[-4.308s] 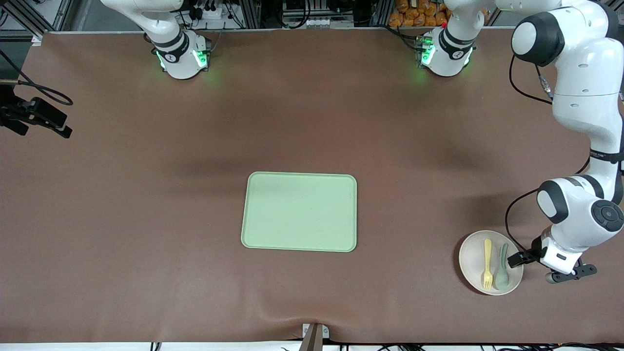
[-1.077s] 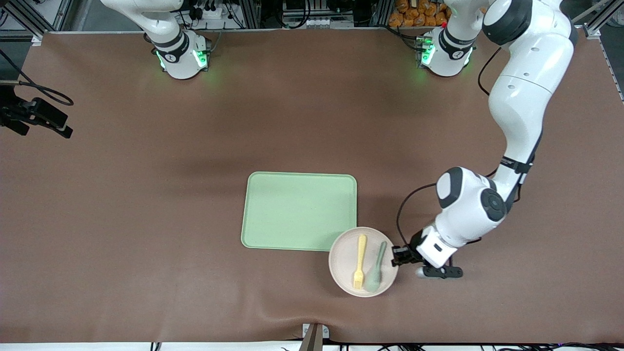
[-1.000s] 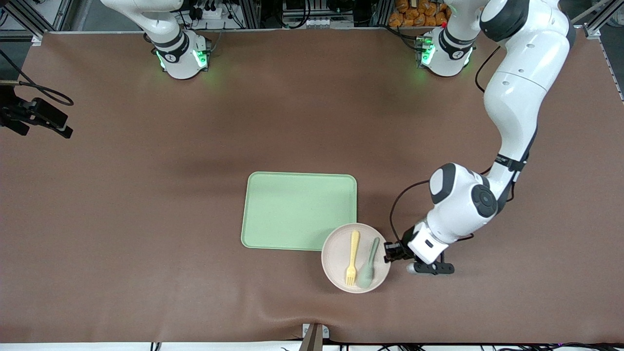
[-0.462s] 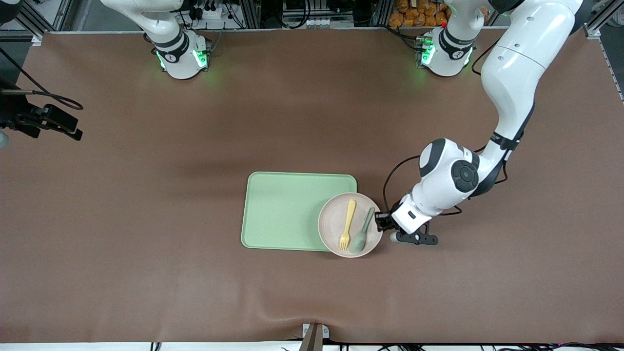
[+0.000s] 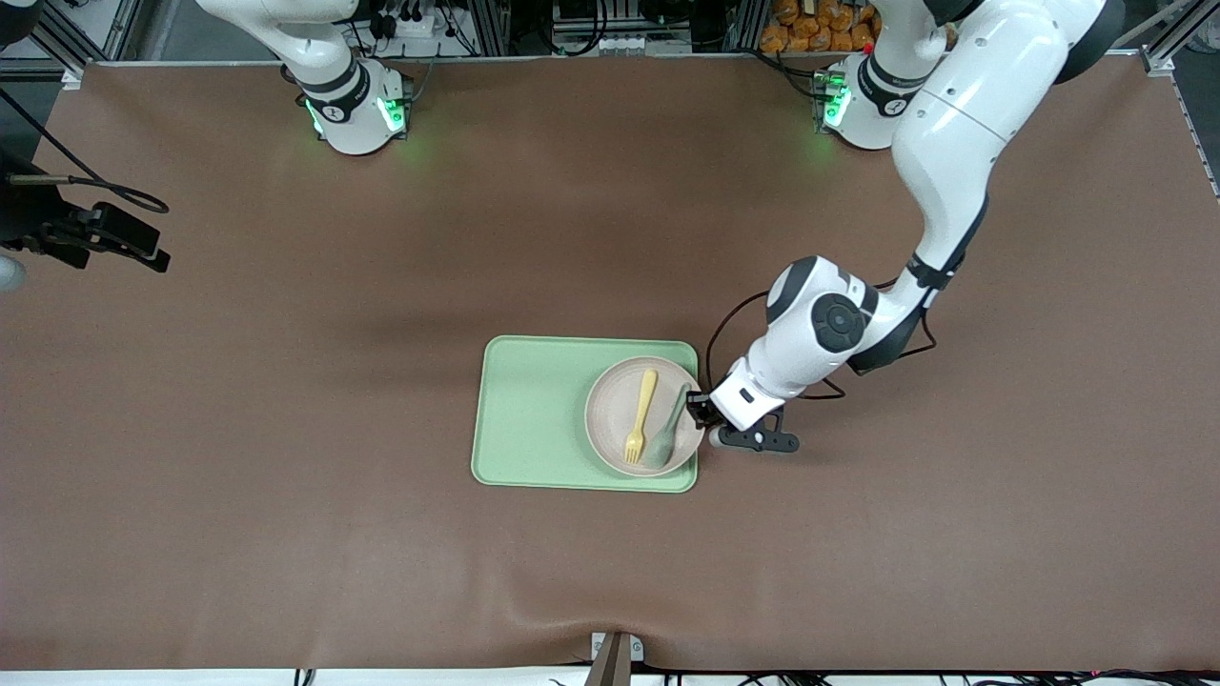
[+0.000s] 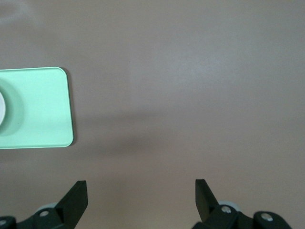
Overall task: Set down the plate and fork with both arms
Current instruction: 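Set the plate down on the tray and open the left gripper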
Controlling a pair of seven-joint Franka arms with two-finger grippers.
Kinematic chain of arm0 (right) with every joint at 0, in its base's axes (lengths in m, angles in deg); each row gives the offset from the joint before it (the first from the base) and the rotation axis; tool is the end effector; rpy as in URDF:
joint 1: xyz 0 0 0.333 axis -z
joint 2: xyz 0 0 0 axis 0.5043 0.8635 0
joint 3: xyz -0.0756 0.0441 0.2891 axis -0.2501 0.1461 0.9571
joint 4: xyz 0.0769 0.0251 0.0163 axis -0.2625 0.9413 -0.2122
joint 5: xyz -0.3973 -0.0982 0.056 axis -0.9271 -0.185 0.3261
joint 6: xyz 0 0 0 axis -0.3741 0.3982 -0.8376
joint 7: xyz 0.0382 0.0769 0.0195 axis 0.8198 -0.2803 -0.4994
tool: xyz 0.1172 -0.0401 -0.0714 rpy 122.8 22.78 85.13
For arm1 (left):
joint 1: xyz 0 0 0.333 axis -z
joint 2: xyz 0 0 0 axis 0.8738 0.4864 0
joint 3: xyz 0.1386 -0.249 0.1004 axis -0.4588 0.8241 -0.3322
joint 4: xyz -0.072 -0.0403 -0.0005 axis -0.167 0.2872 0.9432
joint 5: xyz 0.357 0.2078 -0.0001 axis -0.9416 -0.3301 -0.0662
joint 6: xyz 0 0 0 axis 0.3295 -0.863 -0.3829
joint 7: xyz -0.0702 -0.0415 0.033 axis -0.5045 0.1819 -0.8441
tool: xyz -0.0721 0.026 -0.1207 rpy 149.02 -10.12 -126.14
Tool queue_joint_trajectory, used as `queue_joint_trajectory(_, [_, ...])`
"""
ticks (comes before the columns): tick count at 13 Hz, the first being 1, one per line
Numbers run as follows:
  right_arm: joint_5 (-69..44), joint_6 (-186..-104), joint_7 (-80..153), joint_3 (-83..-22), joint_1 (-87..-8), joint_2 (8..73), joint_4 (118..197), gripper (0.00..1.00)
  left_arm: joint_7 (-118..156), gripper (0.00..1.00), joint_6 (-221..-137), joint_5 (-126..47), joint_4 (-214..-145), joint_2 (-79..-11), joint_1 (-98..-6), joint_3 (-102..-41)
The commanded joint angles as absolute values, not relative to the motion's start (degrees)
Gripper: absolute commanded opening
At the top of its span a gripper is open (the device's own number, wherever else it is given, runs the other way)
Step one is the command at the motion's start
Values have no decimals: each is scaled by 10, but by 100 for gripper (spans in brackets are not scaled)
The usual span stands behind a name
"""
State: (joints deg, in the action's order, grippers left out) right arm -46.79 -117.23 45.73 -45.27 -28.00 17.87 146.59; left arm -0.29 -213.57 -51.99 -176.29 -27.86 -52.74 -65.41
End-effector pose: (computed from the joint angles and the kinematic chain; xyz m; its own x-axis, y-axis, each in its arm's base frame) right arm 0.5765 0.0021 0.5806 0.9964 -0.0819 -0.0200 -0.0827 -0.9956 -0.0449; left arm 0.6190 -0.3635 0.1631 0.9913 -0.0070 0.1313 -0.0498 -0.9442 0.3257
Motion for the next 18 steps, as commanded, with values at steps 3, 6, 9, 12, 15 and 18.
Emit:
queue_joint_trajectory(3, [-460,-1164,454,-455,-284,187,1461,100,-92,0,-2148,-527,-1766,-275,-461,-711])
queue_joint_trajectory(6, [-460,-1160,453,-455,-285,191,1464,100,-105,0,-2148,-527,-1767,-272,-453,-711])
queue_joint_trajectory(9, [-460,-1160,459,-454,-303,193,1464,100,-119,0,-2148,-527,-1767,-270,-448,-711])
queue_joint_trajectory(12, [-456,-1170,461,-454,-316,208,1461,100,-122,0,-2148,-527,-1766,-264,-445,-712])
queue_joint_trajectory(15, [-419,-1177,469,-454,-320,221,1459,100,-122,0,-2148,-528,-1765,-264,-440,-720])
queue_joint_trajectory(18, [-416,-1183,476,-454,-323,240,1445,100,-124,100,-2147,-529,-1762,-273,-440,-721])
